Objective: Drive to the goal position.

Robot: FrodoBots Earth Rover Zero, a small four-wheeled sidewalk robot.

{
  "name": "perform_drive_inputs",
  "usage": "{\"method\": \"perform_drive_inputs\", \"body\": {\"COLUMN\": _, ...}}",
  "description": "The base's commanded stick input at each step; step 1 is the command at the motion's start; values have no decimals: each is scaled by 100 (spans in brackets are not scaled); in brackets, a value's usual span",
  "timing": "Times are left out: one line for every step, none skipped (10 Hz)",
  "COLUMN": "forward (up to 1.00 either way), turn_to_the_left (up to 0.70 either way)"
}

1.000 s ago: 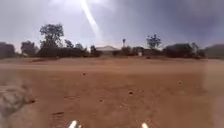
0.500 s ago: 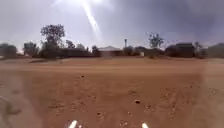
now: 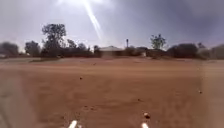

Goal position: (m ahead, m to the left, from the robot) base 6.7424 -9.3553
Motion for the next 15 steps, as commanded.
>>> {"method": "perform_drive_inputs", "body": {"forward": 70, "turn_to_the_left": 0}}
{"method": "perform_drive_inputs", "body": {"forward": 70, "turn_to_the_left": 0}}
{"method": "perform_drive_inputs", "body": {"forward": 70, "turn_to_the_left": 0}}
{"method": "perform_drive_inputs", "body": {"forward": 70, "turn_to_the_left": -8}}
{"method": "perform_drive_inputs", "body": {"forward": 70, "turn_to_the_left": -21}}
{"method": "perform_drive_inputs", "body": {"forward": 70, "turn_to_the_left": -27}}
{"method": "perform_drive_inputs", "body": {"forward": 70, "turn_to_the_left": -27}}
{"method": "perform_drive_inputs", "body": {"forward": 70, "turn_to_the_left": -27}}
{"method": "perform_drive_inputs", "body": {"forward": 70, "turn_to_the_left": -27}}
{"method": "perform_drive_inputs", "body": {"forward": 70, "turn_to_the_left": -27}}
{"method": "perform_drive_inputs", "body": {"forward": 70, "turn_to_the_left": -27}}
{"method": "perform_drive_inputs", "body": {"forward": 70, "turn_to_the_left": -27}}
{"method": "perform_drive_inputs", "body": {"forward": 70, "turn_to_the_left": -27}}
{"method": "perform_drive_inputs", "body": {"forward": 70, "turn_to_the_left": -27}}
{"method": "perform_drive_inputs", "body": {"forward": 70, "turn_to_the_left": -27}}
